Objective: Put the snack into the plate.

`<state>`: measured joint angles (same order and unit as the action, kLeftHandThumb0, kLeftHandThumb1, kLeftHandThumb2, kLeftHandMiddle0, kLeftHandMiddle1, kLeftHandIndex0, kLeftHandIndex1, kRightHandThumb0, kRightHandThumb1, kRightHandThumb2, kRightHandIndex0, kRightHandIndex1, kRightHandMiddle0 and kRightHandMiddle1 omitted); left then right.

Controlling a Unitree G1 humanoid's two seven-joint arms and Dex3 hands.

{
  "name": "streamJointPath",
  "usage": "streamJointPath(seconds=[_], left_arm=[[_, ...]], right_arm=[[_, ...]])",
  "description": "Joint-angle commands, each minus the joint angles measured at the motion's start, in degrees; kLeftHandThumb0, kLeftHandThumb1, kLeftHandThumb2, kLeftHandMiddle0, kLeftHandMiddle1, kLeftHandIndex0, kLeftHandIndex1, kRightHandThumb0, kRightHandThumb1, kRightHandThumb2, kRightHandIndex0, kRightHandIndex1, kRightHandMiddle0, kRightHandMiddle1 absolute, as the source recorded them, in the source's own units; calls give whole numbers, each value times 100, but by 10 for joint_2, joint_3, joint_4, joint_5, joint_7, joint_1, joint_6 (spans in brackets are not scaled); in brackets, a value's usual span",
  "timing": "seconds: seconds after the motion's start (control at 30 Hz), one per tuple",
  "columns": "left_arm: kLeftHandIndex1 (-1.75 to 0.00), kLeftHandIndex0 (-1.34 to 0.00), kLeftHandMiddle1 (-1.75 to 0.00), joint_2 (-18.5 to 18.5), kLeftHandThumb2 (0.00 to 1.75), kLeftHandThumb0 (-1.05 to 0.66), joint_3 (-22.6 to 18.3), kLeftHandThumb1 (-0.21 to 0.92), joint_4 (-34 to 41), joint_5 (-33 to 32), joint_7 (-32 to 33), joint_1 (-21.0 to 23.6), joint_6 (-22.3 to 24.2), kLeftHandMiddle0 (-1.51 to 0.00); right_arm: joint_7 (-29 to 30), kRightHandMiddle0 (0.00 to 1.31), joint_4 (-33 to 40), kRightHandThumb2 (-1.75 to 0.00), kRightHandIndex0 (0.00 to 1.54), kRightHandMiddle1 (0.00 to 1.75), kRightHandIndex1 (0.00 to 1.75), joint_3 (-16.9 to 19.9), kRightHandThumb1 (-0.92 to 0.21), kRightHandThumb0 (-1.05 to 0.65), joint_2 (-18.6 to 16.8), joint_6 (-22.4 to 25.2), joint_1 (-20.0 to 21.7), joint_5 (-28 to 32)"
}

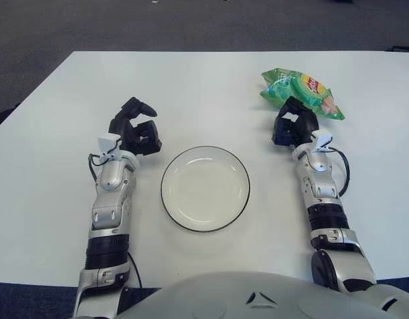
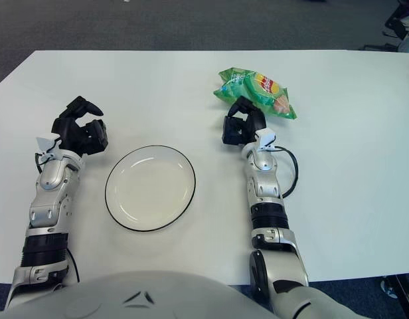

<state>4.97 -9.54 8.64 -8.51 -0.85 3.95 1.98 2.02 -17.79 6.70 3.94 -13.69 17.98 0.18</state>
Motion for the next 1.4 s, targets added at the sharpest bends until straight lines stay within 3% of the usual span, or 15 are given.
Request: streamJointPath(seconds=[0.0, 0.13, 0.3, 0.33, 0.4, 0.53, 0.63, 0.77, 0.87, 0.93, 1.0, 1.13, 1.37], left_arm=[[-175, -63, -175, -12, 134, -49, -1, 30, -15, 4, 9, -30, 4, -127], [-175, -63, -175, -12, 134, -49, 0, 30, -12, 6, 12, -30, 12, -127], [-175, -63, -175, -13, 134, -49, 2, 30, -13, 8, 16, -30, 18, -126], [-175, -63, -175, -13, 134, -49, 2, 30, -13, 8, 17, -30, 18, -126], [-175, -63, -175, -13, 134, -49, 3, 30, -12, 10, 18, -30, 20, -126], [-175, -63, -175, -12, 134, -49, 4, 30, -13, 14, 20, -30, 21, -125], [-175, -63, -175, -12, 134, -49, 5, 30, -14, 15, 20, -30, 21, -125], [-175, -63, -175, -12, 134, -49, 5, 30, -16, 13, 18, -30, 19, -125], [-175, -63, -175, -12, 134, -49, 4, 30, -19, 12, 16, -30, 17, -125], [-175, -63, -175, -12, 134, -49, 4, 30, -20, 12, 16, -30, 16, -125], [-175, -63, -175, -12, 134, -49, 4, 30, -21, 12, 16, -30, 14, -125], [-175, -63, -175, -12, 134, -49, 4, 30, -22, 13, 16, -31, 13, -125], [-175, -63, -175, -11, 134, -49, 3, 30, -25, 13, 16, -32, 10, -126]], right_arm=[[27, 69, 23, -142, 115, 175, 175, -4, -23, -51, 6, -9, -44, -35], [68, 62, 72, -133, 107, 175, 175, -8, -30, -49, 18, -7, -44, -92], [136, 54, 64, -120, 92, 175, 175, -22, -41, -45, 35, -42, -37, -176], [145, 50, 62, -126, 84, 175, 171, -24, -35, -29, 38, -46, -36, -187], [169, 47, 57, -127, 76, 175, 164, -29, -33, -15, 47, -57, -32, -217], [210, 43, 48, -117, 65, 175, 152, -42, -38, -5, 82, -71, -18, -285], [222, 38, 38, -105, 56, 175, 150, -46, -48, -2, 103, -76, -10, -308], [245, 19, 22, -72, 37, 175, 156, -54, -75, -1, 132, -73, 4, -344], [269, 19, 16, -58, 25, 175, 146, -66, -86, -24, 155, -58, 15, -389], [279, 8, 13, -70, 19, 152, 137, -72, -79, -48, 163, -54, 19, -403], [295, 4, 8, -76, 16, 142, 132, -80, -75, -56, 173, -53, 26, -422], [323, 1, -4, -75, 7, 119, 105, -97, -72, -69, 196, -46, 43, -459], [309, 0, -9, -58, 0, 93, 73, -115, -80, -82, 220, -8, 67, -483]])
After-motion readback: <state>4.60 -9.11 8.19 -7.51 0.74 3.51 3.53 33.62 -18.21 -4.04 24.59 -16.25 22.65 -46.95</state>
